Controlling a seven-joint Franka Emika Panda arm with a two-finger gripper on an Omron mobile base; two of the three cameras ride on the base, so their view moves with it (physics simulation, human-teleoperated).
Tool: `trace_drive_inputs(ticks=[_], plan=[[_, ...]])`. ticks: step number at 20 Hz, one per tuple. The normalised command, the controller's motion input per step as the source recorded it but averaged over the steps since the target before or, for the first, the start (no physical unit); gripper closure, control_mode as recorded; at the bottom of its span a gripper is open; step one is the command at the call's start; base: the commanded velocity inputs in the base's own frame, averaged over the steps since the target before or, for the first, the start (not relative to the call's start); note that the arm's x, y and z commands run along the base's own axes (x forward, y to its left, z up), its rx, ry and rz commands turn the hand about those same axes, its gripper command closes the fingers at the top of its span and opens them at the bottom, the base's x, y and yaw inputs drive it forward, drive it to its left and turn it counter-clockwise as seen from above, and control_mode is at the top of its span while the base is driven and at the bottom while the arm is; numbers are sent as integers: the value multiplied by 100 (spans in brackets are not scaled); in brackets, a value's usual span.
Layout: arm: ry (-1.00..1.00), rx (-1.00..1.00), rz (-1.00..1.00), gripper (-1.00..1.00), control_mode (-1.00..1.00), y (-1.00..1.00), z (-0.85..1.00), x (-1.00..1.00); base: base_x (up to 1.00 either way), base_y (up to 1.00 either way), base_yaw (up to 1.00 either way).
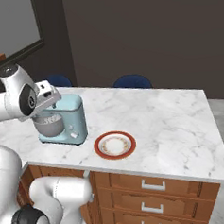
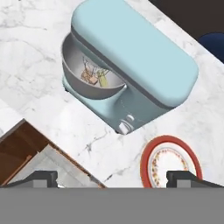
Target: Add butter and sugar cubes to the stand mixer bowl and then turn on the stand mixer to begin making frosting.
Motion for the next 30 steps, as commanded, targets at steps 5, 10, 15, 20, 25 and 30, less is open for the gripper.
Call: trace_drive_inputs(ticks=[5,10,15,20,25,30], plan=[[-10,0,-21,-100,-100,-4,0,-59,0,0,0],[-5,0,-11,-100,-100,-5,-8,-5,0,0,0],[0,1,-10,-100,-100,-2,-18,4,0,0,0],[5,1,-10,-100,-100,0,-20,10,0,0,0],[11,0,-11,-100,-100,-3,-33,23,0,0,0],[8,0,-8,-100,-100,-5,-39,30,0,0,0]])
